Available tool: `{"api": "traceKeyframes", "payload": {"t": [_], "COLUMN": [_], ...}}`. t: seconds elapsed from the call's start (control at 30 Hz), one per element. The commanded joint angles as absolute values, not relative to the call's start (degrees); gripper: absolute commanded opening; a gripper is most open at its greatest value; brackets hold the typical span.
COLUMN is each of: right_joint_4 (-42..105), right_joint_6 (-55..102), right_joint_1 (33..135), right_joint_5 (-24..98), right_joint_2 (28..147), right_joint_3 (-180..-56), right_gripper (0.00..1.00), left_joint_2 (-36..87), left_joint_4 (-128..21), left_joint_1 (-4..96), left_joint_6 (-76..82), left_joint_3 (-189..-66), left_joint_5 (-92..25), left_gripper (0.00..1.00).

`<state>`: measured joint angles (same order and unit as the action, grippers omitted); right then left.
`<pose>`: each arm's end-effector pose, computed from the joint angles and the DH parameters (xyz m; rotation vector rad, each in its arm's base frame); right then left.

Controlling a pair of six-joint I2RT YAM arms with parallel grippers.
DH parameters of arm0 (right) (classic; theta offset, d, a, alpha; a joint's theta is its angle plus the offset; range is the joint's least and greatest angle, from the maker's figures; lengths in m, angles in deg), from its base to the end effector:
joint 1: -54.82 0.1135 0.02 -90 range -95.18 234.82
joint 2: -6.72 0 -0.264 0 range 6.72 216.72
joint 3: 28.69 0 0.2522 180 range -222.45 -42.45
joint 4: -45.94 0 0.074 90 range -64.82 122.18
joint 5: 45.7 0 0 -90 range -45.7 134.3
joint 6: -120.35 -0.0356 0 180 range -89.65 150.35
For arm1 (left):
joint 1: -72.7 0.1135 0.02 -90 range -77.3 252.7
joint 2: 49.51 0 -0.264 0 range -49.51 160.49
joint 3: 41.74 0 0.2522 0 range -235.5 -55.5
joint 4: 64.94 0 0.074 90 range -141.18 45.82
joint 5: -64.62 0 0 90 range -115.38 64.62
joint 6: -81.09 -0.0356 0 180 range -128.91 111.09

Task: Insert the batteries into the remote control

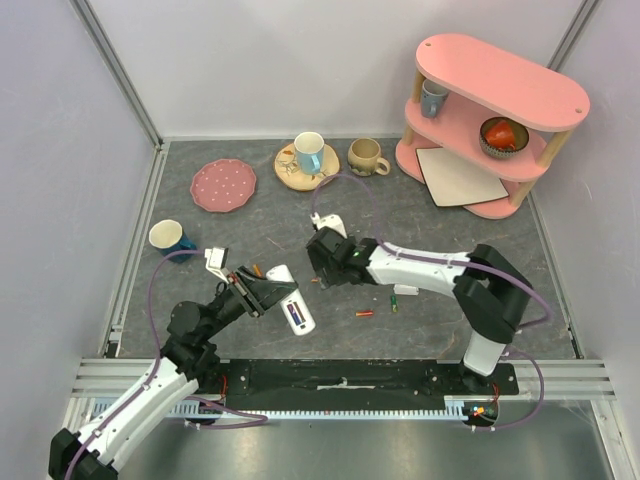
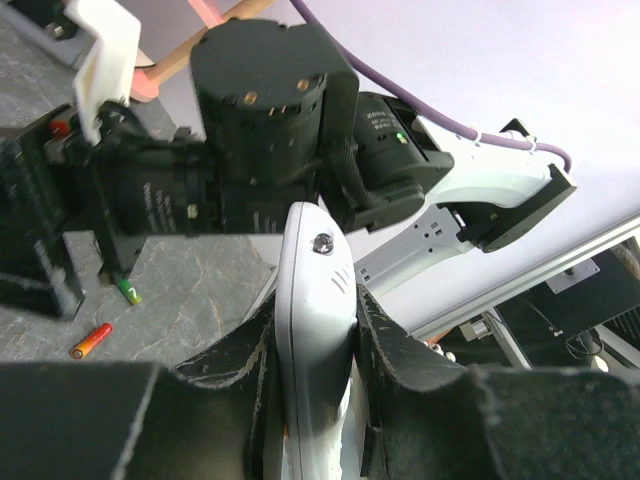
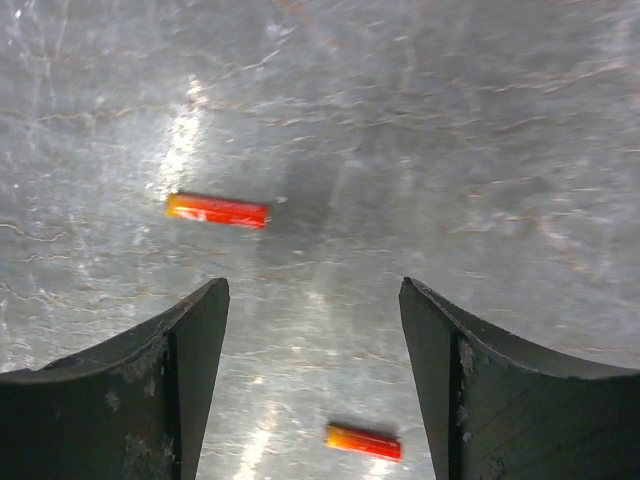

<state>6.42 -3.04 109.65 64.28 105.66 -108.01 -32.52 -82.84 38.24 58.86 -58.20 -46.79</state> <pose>0.2137 0.2821 0.1974 -0.3476 2.4932 0.1650 0.0932 -0.0797 0.2203 -0.0589 1.5109 -1.7247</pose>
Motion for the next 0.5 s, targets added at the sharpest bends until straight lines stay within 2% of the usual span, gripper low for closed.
{"api": "traceKeyframes", "payload": {"t": [0.0, 0.47], "right_joint_4": [5.7, 5.8], "right_joint_6": [-10.6, -16.1], "right_joint_1": [113.4, 114.6], "right_joint_5": [68.5, 69.4], "right_joint_2": [110.9, 117.0], "right_joint_3": [-113.7, -117.2], "right_gripper": [0.77, 0.78], "left_joint_2": [-33.3, -34.0], "left_joint_4": [-81.5, -81.5], "left_joint_1": [38.6, 38.6], "left_joint_6": [57.0, 57.3], "left_joint_3": [-57.4, -56.6], "left_joint_5": [-45.5, -46.1], "left_gripper": [0.02, 0.02]}}
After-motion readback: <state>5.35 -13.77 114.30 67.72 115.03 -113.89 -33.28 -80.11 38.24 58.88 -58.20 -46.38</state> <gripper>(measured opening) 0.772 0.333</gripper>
